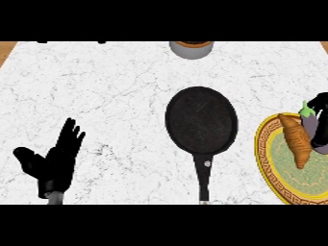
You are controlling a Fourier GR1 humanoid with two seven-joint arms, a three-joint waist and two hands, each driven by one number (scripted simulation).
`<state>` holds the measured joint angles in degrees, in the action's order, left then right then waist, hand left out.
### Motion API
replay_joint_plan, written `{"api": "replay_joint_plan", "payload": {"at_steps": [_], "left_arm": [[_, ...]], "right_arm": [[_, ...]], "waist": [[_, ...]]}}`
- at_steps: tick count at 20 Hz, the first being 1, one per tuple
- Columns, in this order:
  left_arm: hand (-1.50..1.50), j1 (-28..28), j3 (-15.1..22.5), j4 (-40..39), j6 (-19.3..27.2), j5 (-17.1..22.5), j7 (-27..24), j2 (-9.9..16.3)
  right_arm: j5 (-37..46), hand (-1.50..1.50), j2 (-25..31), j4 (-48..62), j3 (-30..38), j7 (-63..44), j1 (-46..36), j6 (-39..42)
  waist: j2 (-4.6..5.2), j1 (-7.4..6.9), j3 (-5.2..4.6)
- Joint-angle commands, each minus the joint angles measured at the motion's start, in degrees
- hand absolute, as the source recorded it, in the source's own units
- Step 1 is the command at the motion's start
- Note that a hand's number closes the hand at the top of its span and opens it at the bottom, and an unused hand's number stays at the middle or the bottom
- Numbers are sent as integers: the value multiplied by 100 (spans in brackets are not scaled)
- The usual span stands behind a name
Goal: Pick the eggplant from the plate and place it in the pan
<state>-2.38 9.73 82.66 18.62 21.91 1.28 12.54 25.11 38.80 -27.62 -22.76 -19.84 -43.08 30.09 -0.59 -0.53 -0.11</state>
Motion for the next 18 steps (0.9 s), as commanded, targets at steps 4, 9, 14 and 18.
{"api": "replay_joint_plan", "payload": {"at_steps": [4, 9, 14, 18], "left_arm": [[0, -55, 153, -175, -32, -20, 212, -66], [0, 36, 215, -189, -112, -51, 277, -17], [0, 176, 307, -352, -166, -62, 327, -109], [0, 107, 400, -322, -69, -150, 340, -175]], "right_arm": [[200, 150, -2348, -1304, -357, -697, -369, -1208], [510, 150, -3800, -2061, -898, -1690, -805, -1873], [931, 150, -3856, -2983, -1978, -2949, -959, -3097], [1609, 150, -3871, -3626, -2678, -4276, -1436, -3800]], "waist": [[-23, -163, -2], [-78, -389, -16], [-40, -472, -11], [-109, -389, -7]]}}
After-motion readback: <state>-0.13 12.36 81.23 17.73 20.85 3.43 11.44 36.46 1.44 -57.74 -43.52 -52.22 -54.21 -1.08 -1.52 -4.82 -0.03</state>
